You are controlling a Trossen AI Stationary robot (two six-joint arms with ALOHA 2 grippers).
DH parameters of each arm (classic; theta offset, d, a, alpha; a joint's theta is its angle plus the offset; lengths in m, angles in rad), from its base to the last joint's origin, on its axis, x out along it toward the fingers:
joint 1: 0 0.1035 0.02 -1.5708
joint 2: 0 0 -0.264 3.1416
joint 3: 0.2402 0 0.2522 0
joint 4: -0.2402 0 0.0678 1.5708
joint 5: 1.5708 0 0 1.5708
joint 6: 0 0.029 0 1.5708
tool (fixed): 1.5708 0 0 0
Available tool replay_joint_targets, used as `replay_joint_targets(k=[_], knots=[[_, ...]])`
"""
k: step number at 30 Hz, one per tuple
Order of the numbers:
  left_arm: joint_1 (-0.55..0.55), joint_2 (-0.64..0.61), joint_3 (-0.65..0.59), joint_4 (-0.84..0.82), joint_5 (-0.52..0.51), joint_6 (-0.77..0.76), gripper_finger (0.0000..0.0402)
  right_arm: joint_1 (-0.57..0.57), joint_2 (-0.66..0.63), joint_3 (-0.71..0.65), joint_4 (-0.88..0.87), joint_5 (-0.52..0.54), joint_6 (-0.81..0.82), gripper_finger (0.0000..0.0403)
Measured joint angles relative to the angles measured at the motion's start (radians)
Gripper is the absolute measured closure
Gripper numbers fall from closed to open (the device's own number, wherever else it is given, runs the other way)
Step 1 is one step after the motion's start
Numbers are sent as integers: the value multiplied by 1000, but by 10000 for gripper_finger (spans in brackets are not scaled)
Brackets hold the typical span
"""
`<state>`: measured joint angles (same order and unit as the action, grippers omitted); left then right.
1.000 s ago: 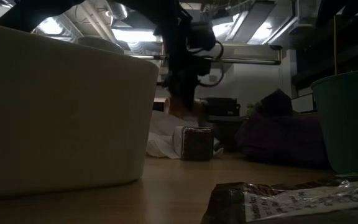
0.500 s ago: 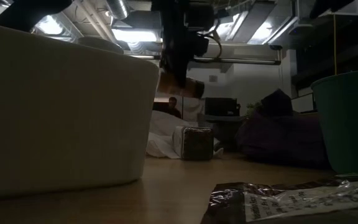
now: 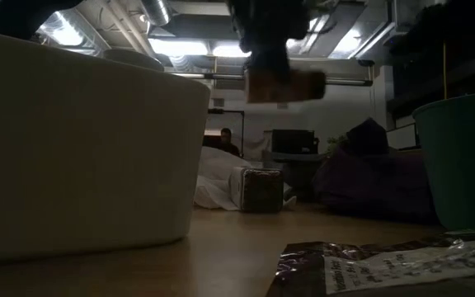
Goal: Sort spices by type
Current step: Put the orange spice bottle into the gray bin
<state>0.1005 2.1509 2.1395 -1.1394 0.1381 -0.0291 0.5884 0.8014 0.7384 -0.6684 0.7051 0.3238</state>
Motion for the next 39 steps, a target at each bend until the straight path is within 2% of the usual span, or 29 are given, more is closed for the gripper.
replay_joint_targets(k=[4, 9, 22, 27, 32, 39], knots=[[-39, 0, 0, 50, 29, -1, 245, 0, 10, -106, 197, 0, -46, 141], [-87, 0, 0, 82, 31, 2, 245, 0, 42, -162, 343, 0, -106, 141], [-170, 0, 0, 147, 31, 10, 245, 0, 183, -167, 489, -1, -150, 141], [-186, 0, 0, 188, 30, 10, 245, 0, 224, -167, 548, 1, -99, 141], [-194, -2, 0, 214, 30, 31, 245, 0, 226, -167, 609, -9, -45, 141], [-195, -5, 2, 214, 29, 41, 245, 1, 223, -168, 659, -19, -70, 141]])
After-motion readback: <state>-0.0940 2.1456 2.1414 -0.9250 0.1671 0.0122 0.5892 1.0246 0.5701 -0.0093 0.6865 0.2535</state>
